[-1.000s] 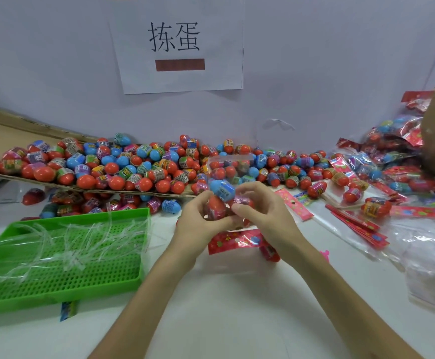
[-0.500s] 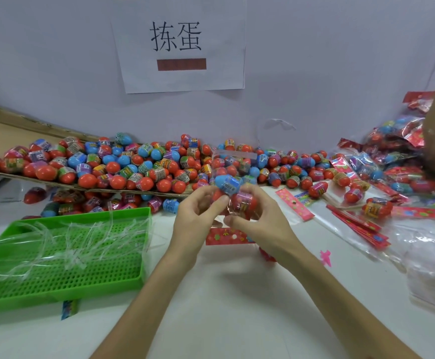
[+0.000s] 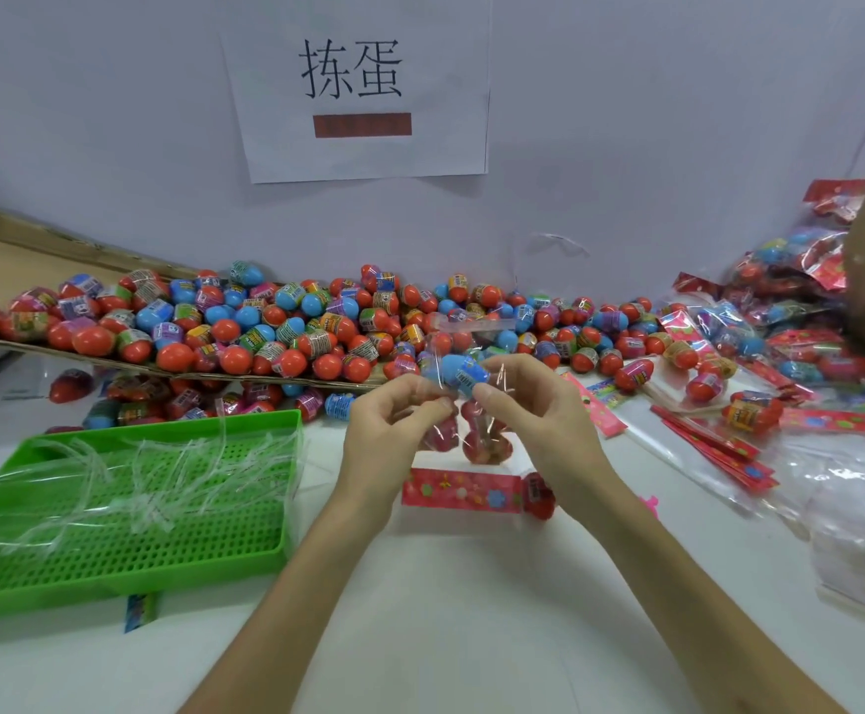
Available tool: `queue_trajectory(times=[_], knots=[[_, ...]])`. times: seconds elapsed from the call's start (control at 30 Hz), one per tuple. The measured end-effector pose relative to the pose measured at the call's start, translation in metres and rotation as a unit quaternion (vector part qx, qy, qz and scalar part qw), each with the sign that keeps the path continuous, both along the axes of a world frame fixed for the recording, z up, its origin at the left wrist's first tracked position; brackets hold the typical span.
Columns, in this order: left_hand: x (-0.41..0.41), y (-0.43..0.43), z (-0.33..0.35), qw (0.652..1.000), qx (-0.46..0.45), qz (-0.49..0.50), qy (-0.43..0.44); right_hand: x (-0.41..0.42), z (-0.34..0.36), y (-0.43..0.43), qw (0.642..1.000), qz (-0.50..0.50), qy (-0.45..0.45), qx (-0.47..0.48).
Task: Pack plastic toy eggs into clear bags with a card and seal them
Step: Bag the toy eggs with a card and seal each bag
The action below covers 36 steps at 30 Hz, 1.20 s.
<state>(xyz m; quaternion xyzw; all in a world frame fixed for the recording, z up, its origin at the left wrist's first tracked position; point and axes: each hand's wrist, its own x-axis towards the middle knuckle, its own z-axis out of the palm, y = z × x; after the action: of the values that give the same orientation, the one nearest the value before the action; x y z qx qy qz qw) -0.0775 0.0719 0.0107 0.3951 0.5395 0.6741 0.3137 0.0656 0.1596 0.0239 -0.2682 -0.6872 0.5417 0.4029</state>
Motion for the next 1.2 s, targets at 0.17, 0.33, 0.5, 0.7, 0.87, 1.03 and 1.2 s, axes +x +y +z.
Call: queue_trajectory(times=[0.17, 0.33, 0.5, 0.7, 0.87, 1.03, 1.2], knots=[[0.001, 0.0, 0.0, 0.998, -0.033, -0.053, 0.0, 0.001, -0.002, 0.002, 1.0, -0.003, -0.017, 0.005], [0.001, -0.001, 0.003, 0.996, -0.037, -0.075, -0.032, 0.002, 0.002, -0.001, 0.998, 0.055, 0.024, -0.029], [0.006, -0.003, 0.008, 0.995, -0.052, -0.083, -0.018, -0.001, 0.003, -0.003, 0.999, -0.011, 0.036, -0.006], [0.011, -0.003, 0.009, 0.999, -0.007, -0.034, -0.017, 0.002, 0.002, 0.002, 0.997, 0.005, 0.05, -0.057], [0.011, -0.002, 0.008, 0.998, -0.019, -0.063, 0.025, 0.004, 0.0, 0.004, 0.998, -0.017, 0.034, -0.043], [0.008, -0.002, 0.006, 1.0, 0.01, -0.007, 0.01, 0.003, 0.005, 0.002, 0.997, -0.004, 0.04, -0.071], [0.001, -0.002, 0.006, 0.997, 0.028, 0.036, -0.055, 0.0, 0.006, -0.003, 0.996, 0.04, -0.052, -0.066]])
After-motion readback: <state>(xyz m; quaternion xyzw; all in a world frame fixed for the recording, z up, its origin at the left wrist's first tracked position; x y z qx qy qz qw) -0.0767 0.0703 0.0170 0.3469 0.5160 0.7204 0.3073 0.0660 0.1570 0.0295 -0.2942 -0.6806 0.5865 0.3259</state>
